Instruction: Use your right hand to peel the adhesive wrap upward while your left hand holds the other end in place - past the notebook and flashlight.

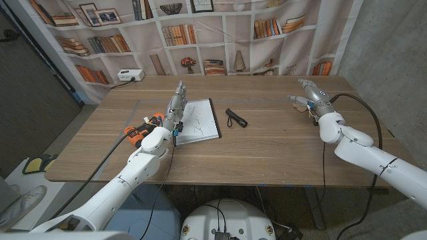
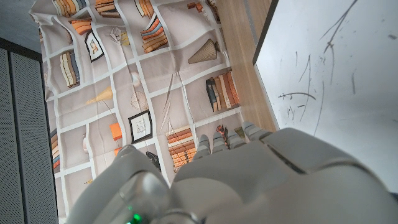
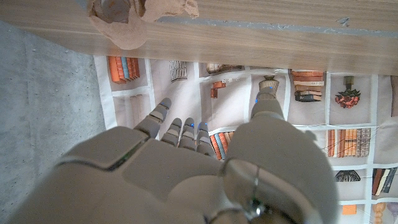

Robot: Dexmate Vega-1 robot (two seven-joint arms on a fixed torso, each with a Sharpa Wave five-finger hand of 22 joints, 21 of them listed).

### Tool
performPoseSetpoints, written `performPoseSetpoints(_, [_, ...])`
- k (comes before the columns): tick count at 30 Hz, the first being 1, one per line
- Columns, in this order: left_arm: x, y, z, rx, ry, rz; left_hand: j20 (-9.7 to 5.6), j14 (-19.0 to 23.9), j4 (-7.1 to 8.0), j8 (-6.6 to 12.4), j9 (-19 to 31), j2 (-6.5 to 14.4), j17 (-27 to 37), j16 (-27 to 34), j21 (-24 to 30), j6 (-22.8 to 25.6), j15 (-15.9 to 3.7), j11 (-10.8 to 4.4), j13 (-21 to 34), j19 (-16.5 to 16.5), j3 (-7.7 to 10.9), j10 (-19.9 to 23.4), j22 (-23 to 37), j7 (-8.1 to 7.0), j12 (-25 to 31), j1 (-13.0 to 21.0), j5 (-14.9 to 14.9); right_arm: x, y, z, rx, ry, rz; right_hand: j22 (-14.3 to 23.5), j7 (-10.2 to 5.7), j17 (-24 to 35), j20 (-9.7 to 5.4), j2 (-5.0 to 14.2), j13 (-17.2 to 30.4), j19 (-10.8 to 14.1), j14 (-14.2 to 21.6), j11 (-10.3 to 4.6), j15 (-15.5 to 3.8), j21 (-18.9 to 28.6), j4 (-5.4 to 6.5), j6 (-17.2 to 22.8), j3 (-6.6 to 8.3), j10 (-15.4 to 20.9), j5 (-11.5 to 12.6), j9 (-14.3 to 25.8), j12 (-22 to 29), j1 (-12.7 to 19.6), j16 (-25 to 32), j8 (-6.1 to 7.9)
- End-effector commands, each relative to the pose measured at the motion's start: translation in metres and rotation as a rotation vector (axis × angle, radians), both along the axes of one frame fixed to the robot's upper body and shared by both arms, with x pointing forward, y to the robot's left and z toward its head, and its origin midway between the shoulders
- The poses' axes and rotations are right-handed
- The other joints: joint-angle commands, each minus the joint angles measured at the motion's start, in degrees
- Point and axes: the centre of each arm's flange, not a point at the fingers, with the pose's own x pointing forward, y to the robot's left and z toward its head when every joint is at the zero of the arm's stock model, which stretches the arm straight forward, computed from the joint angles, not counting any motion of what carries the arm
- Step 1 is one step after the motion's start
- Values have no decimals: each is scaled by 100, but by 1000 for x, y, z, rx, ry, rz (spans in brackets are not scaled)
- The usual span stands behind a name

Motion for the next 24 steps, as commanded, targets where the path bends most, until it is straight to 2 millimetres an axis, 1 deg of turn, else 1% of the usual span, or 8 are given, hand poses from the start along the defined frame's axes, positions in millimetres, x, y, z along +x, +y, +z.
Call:
performPoseSetpoints(1, [-2,1,-1,0,1,-2,-12,28,-5,-11,24,14,10,3,28,40,4,26,21,20,37,18,13,-1,-12,40,-8,0,0,-4,-6,4,-19,10,-100,-1,-91,59,16,28,33,-118,-160,-25,-38,52,138,45,12,30,11,254,13,15])
performPoseSetpoints(10, [-2,0,-1,3,4,-8,-7,27,-6,-10,24,13,10,2,27,44,9,15,21,20,43,23,14,-2,-12,37,-9,-1,-1,-6,-5,1,-35,10,-197,2,-188,138,16,60,58,-228,-243,-26,-50,99,311,84,-25,30,-4,530,8,5])
performPoseSetpoints(13, [-2,-1,0,4,4,-10,-8,24,-6,-12,24,13,10,0,26,42,7,29,21,19,45,17,14,0,-15,37,-9,-1,-1,-8,-7,-6,-46,10,-258,8,-260,167,16,72,89,-304,-329,-29,-33,151,392,117,-41,30,-7,645,17,8])
performPoseSetpoints(15, [-2,-1,0,5,2,-11,-7,27,-7,-12,24,14,10,1,26,41,7,28,21,19,46,17,14,-1,-16,36,-9,-1,-1,-10,-7,-14,-54,10,-297,13,-285,166,18,115,141,-362,-379,-18,-5,219,431,237,-56,30,25,694,36,20])
performPoseSetpoints(16, [-2,-1,0,4,2,-12,-8,27,-7,-14,24,14,10,1,26,37,8,27,21,19,48,16,14,0,-16,36,-9,-1,-1,-11,-5,-14,-57,12,-407,28,-407,204,20,78,136,-467,-470,-36,52,253,476,262,-66,31,18,711,40,16])
performPoseSetpoints(17, [-2,-2,0,5,2,-13,-9,29,-7,-13,24,14,10,2,27,39,5,26,21,20,48,16,14,0,-16,36,-9,-1,-2,-11,1,-16,-58,13,-449,34,-458,207,21,75,135,-510,-517,-37,73,264,484,267,-70,32,14,705,42,15])
performPoseSetpoints(21, [-1,-1,1,6,3,-11,-10,27,-8,-12,24,14,10,1,27,42,11,20,21,21,51,17,14,-4,-17,36,-10,-1,-3,-15,3,-45,-78,13,-488,44,-468,187,23,117,179,-567,-550,-23,124,344,478,336,-78,32,28,665,64,32])
performPoseSetpoints(24, [-1,-1,1,7,3,-12,-9,27,-9,-13,24,13,10,0,26,41,14,20,21,20,53,18,14,-3,-17,35,-10,-1,-3,-17,2,-61,-93,13,-474,46,-456,167,23,153,220,-558,-536,-15,143,363,483,368,-81,32,26,661,79,25])
